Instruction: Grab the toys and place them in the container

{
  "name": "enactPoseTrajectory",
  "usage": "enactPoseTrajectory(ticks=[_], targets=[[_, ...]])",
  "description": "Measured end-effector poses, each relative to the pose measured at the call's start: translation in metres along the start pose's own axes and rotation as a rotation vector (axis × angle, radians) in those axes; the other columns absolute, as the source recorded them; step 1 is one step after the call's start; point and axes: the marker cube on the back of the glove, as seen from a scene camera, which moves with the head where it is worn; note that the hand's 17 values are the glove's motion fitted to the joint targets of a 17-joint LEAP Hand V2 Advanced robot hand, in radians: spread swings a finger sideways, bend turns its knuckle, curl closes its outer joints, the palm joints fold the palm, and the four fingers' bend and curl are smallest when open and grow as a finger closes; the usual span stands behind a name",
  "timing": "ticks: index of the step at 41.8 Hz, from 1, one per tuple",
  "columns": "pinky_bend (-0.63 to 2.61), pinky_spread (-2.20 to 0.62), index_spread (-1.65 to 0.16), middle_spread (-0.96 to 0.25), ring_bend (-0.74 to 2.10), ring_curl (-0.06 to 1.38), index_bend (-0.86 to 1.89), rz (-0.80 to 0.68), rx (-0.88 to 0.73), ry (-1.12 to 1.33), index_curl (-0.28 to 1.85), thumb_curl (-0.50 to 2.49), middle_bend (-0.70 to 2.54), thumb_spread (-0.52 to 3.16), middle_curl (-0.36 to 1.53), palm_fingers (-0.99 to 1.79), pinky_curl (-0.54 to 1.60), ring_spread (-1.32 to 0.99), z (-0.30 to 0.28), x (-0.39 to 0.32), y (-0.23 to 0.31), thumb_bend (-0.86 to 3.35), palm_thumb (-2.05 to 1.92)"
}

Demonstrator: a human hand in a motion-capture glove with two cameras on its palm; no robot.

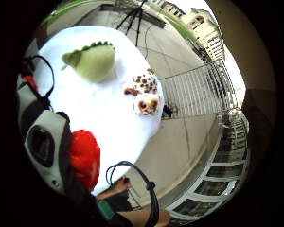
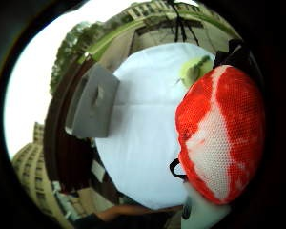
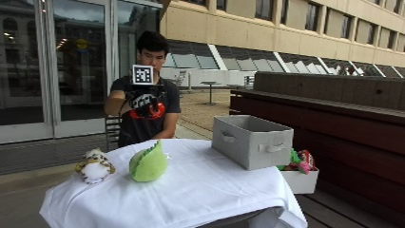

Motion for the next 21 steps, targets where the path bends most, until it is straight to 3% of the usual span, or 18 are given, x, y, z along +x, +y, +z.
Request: enactPoseTrajectory(ticks=[11, 15, 21], targets=[[0.94, -0.45, -0.32, -0.36, 1.18, 0.52, 0.16, 0.054, -0.037, -0.032, 0.23, 0.63, 0.85, 0.56, 0.59, 1.12, 0.39, -0.42, -0.074, -0.064, -0.03, 0.18, 0.67], [0.94, -0.45, -0.32, -0.37, 1.18, 0.52, 0.16, -0.095, 0.077, -0.062, 0.23, 0.66, 0.85, 0.56, 0.59, 1.11, 0.4, -0.42, -0.087, -0.092, -0.047, 0.17, 0.66], [0.93, -0.45, -0.33, -0.38, 1.18, 0.52, 0.16, -0.15, 0.117, -0.067, 0.23, 0.7, 0.85, 0.56, 0.6, 1.11, 0.4, -0.42, -0.119, -0.152, -0.06, 0.16, 0.66]])
